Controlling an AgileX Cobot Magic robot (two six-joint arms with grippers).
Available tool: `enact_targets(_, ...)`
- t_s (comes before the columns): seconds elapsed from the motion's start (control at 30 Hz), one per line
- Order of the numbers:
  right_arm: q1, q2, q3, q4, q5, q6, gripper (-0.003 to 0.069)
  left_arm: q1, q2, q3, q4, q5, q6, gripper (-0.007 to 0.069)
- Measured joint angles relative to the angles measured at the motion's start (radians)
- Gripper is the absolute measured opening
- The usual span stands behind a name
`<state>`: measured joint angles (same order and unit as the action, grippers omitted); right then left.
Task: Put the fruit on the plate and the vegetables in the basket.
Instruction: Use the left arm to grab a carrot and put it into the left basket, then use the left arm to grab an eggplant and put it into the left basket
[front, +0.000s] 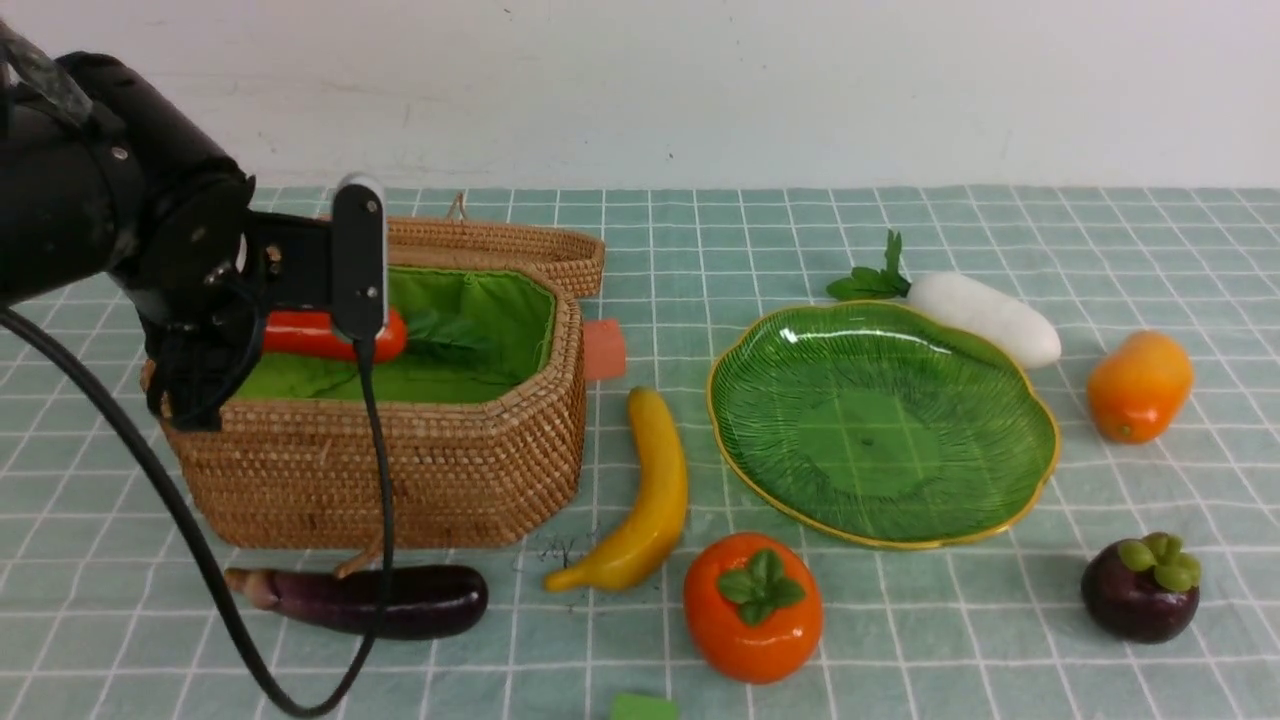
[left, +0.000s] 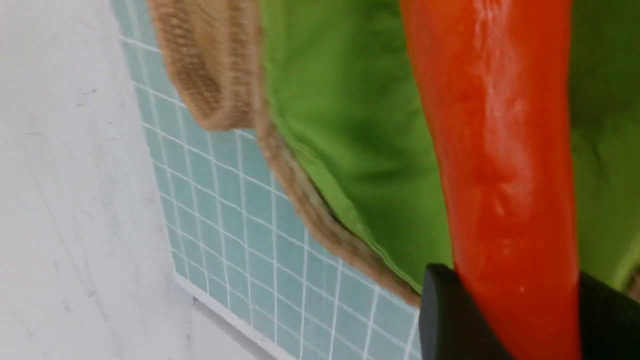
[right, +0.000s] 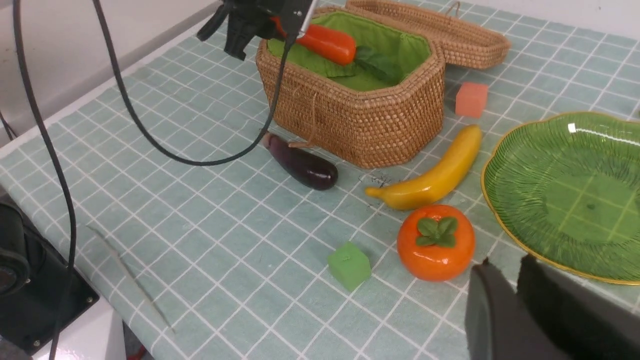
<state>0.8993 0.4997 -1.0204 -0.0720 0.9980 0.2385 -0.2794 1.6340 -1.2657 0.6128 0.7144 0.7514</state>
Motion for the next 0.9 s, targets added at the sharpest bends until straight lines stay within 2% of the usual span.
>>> enact_targets(0.17,0.000,0.000,0.000,0.000,0.000,0.000,0.0087,0.000,-0.020,-0.001,-0.014,-0.072,-0.146,0.0250)
enact_targets(0.23,0.000,0.000,0.000,0.000,0.000,-0.004,0.0087,0.000,-0.031,-0.001,-0.024,-0.070,-0.164,0.0289)
enact_targets(0.3,0.000,0.000,0.000,0.000,-0.001,-0.013,0.0087,0.000,-0.049,-0.002,-0.047,-0.056,-0.179,0.0370)
enact_targets(0.33,0.000,0.000,0.000,0.000,-0.001,-0.015,0.0087,0.000,-0.051,-0.002,-0.049,-0.055,-0.179,0.0378)
enact_targets(0.37,0.000,0.000,0.000,0.000,-0.001,-0.020,0.0087,0.000,-0.063,-0.002,-0.065,-0.045,-0.182,0.0437)
enact_targets(0.47,0.000,0.000,0.000,0.000,-0.001,-0.023,0.0088,0.000,-0.092,-0.002,-0.110,-0.022,-0.186,0.0517)
enact_targets(0.57,0.000,0.000,0.000,0.000,-0.001,-0.023,0.0090,0.000,-0.122,-0.002,-0.184,-0.001,-0.193,0.0549)
enact_targets(0.6,0.000,0.000,0.000,0.000,-0.001,-0.023,0.0090,0.000,-0.142,-0.002,-0.258,0.013,-0.210,0.0549)
enact_targets(0.67,0.000,0.000,0.000,0.000,-0.001,-0.023,0.0091,-0.012,-0.175,0.000,-0.376,0.044,-0.257,0.0522)
enact_targets(0.7,0.000,0.000,0.000,0.000,-0.001,-0.023,0.0091,-0.017,-0.179,0.002,-0.389,0.046,-0.269,0.0511)
enact_targets(0.73,0.000,0.000,0.000,0.003,0.003,-0.023,0.0092,-0.045,-0.222,0.016,-0.475,0.061,-0.298,0.0457)
enact_targets(0.8,0.000,0.000,0.000,0.009,0.019,-0.023,0.0094,-0.104,-0.275,0.046,-0.544,0.097,-0.312,0.0359)
enact_targets(0.87,0.000,0.000,0.000,0.020,0.041,-0.023,0.0094,-0.187,-0.321,0.100,-0.600,0.193,-0.307,0.0225)
enact_targets(0.9,0.000,0.000,0.000,0.024,0.046,-0.023,0.0095,-0.195,-0.323,0.106,-0.605,0.203,-0.305,0.0213)
